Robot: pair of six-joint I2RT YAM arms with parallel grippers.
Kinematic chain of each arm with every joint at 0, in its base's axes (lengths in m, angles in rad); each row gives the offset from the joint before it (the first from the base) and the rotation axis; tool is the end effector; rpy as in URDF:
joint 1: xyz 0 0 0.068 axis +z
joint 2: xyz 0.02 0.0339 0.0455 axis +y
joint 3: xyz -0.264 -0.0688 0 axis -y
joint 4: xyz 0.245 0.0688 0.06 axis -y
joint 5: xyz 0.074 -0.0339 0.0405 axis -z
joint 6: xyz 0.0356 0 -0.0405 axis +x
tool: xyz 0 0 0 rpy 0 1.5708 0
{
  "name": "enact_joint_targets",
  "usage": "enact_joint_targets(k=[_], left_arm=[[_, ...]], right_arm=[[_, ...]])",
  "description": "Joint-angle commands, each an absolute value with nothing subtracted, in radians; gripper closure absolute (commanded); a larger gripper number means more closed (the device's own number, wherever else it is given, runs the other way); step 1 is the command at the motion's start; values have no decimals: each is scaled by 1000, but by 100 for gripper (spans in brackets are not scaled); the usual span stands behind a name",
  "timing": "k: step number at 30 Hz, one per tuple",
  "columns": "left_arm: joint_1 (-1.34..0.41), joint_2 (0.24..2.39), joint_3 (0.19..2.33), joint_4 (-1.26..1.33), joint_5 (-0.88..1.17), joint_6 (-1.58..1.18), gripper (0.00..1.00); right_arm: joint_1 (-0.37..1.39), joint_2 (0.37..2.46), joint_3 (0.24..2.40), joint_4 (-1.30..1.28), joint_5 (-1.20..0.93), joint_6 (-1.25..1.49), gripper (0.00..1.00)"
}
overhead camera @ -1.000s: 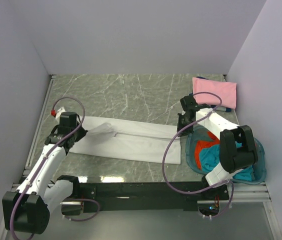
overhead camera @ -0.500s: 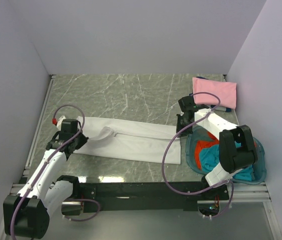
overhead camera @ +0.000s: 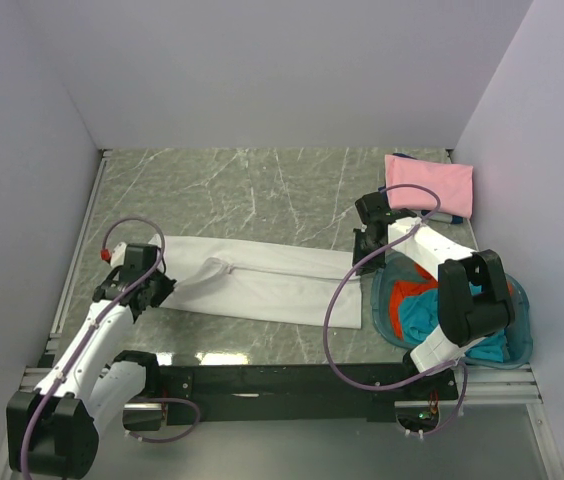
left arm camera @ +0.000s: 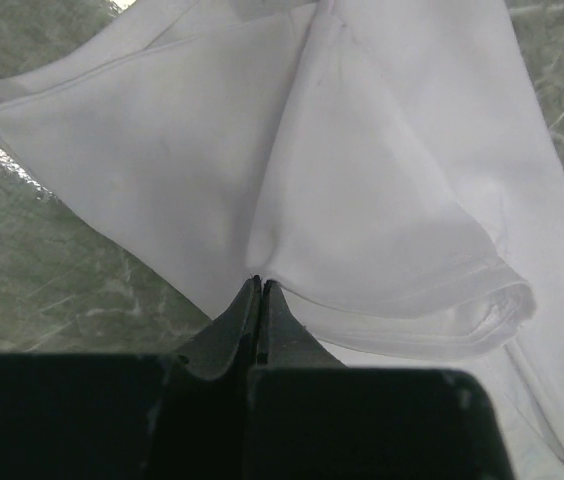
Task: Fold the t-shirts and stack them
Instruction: Fold the tshirt
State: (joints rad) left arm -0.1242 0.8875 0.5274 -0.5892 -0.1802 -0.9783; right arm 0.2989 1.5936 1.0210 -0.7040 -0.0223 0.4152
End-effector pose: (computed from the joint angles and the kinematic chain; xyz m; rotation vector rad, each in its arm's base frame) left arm 0.1667 -0.0144 0.1994 -1.1067 2.2560 -0.2292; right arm 0.2829 0.0880 0.1902 0.1620 2.8637 0.1785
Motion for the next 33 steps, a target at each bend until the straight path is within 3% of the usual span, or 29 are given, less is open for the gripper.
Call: enact_joint_targets(k=[1, 21, 23, 24, 25, 27, 33], left_arm=[[-129, 830, 529, -623, -244, -1040, 100], [-129, 831, 514, -640, -268, -1083, 99], [-129, 828, 515, -637, -258, -1080, 87], [-129, 827, 520, -637, -249, -1080, 70], [-129, 825, 523, -644, -245, -1083, 63], [-129, 813, 541, -658, -244, -1088, 50], [-129, 750, 578, -666, -244, -1074, 42]], right_arm=[[307, 1585, 1029, -722, 28, 433, 100], [308, 1551, 977, -718, 3, 434, 100], [308, 1551, 976, -718, 3, 436, 82], [307, 1551, 977, -718, 3, 436, 74], [310, 1546, 979, -718, 3, 436, 63], [310, 1543, 986, -719, 3, 434, 57], [311, 1542, 1006, -715, 5, 433, 53]])
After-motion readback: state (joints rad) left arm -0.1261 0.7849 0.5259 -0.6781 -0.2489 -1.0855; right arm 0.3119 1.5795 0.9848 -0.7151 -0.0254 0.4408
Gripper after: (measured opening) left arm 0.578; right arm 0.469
